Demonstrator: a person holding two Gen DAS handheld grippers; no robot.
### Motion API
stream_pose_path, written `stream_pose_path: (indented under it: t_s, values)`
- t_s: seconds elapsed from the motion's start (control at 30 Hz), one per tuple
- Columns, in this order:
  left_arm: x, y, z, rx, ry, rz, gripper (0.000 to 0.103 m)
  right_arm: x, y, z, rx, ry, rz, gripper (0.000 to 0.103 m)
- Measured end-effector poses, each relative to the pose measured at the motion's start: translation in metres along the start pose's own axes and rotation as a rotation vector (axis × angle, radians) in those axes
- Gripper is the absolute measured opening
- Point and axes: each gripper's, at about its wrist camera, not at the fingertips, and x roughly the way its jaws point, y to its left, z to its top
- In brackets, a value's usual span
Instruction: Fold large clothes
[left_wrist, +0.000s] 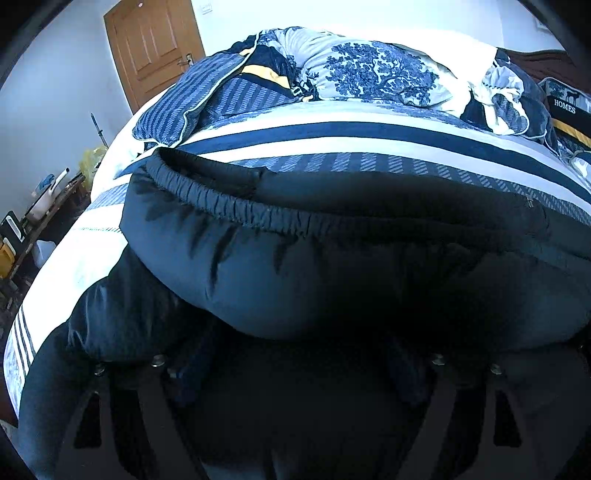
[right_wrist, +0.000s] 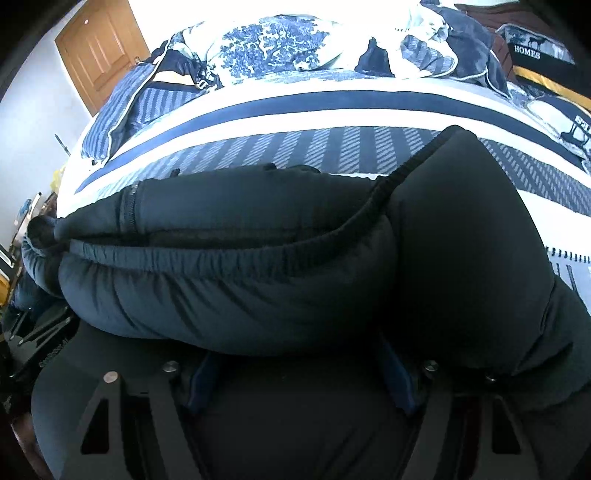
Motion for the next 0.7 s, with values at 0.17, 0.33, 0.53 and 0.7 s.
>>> stream_pose_path:
  t_s: [0.17,0.33,0.53,0.7]
  values:
    - [-0.035,0.014,-0.006,0.027,0.047,-0.059,0.085,-0.031,0.005,-0.005,0.022,0.053,-0.058,0.079]
    - [-0.133,0.015,-0.028,0.11,-0.071,-0.064,0.085,-0.118,0.008,-0.04,0.084,0.012,-0.055,0.079]
    - [-0.244,0.016,-0.066,0.14,-0.153,-0.096,0.087,-0.206,0.013,-0.096,0.154,-0.026,-0.006,0.079]
    - [-0.307,0.025,-0.088,0.092,-0.153,-0.124,0.087,-0.261,0.015,-0.136,0.146,-0.052,-0.057,0.079]
